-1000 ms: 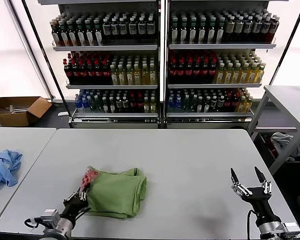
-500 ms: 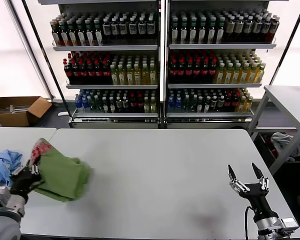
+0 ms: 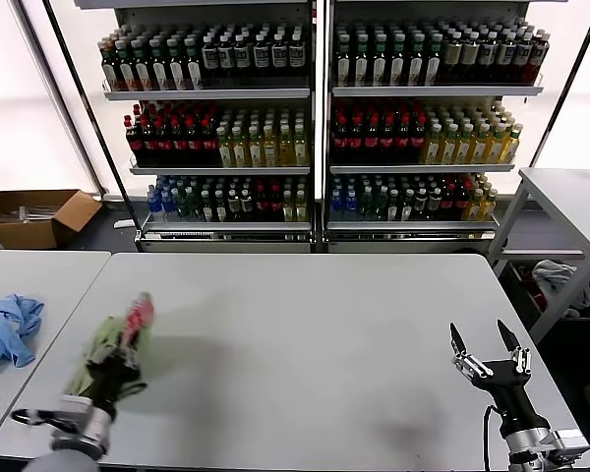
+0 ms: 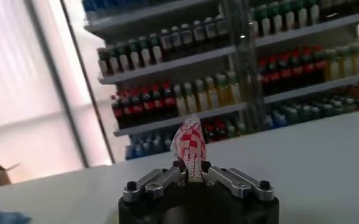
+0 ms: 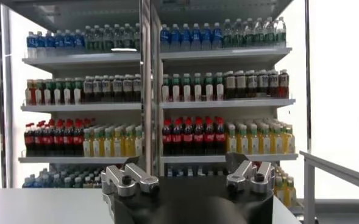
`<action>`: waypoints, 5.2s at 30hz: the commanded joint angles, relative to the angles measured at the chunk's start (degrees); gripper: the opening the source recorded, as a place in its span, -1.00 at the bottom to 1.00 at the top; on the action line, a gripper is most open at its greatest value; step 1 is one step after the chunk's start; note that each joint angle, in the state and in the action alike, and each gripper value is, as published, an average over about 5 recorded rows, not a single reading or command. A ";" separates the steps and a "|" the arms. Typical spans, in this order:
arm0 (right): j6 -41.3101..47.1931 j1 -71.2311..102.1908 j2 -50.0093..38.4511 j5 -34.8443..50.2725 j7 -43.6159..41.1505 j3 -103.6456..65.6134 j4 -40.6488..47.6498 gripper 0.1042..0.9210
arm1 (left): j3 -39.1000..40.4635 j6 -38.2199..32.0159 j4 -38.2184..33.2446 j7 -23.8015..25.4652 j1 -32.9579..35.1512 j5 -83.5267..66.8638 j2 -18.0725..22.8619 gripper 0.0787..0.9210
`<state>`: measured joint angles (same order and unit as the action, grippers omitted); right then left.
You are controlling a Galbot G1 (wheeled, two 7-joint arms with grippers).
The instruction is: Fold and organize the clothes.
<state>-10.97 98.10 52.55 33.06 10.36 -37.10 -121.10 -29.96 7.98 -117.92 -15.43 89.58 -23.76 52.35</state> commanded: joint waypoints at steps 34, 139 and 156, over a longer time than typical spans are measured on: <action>27.25 -19.12 1.86 6.97 5.75 20.60 -5.54 0.76 | 17.68 -3.68 -8.73 -0.36 -11.90 16.96 6.69 0.69; 16.16 -7.26 -0.02 0.06 8.51 6.67 -1.28 -0.24 | 7.67 5.46 -11.13 0.56 -2.18 -1.40 1.09 0.77; -1.44 17.14 2.11 -10.25 11.49 -4.36 -6.73 0.75 | 6.08 -12.85 -7.04 -10.09 10.16 -2.57 -2.35 0.77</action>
<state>-1.97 100.38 54.55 27.29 21.17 -33.62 -124.93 -22.92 7.56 -129.43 -20.31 92.75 -26.21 51.41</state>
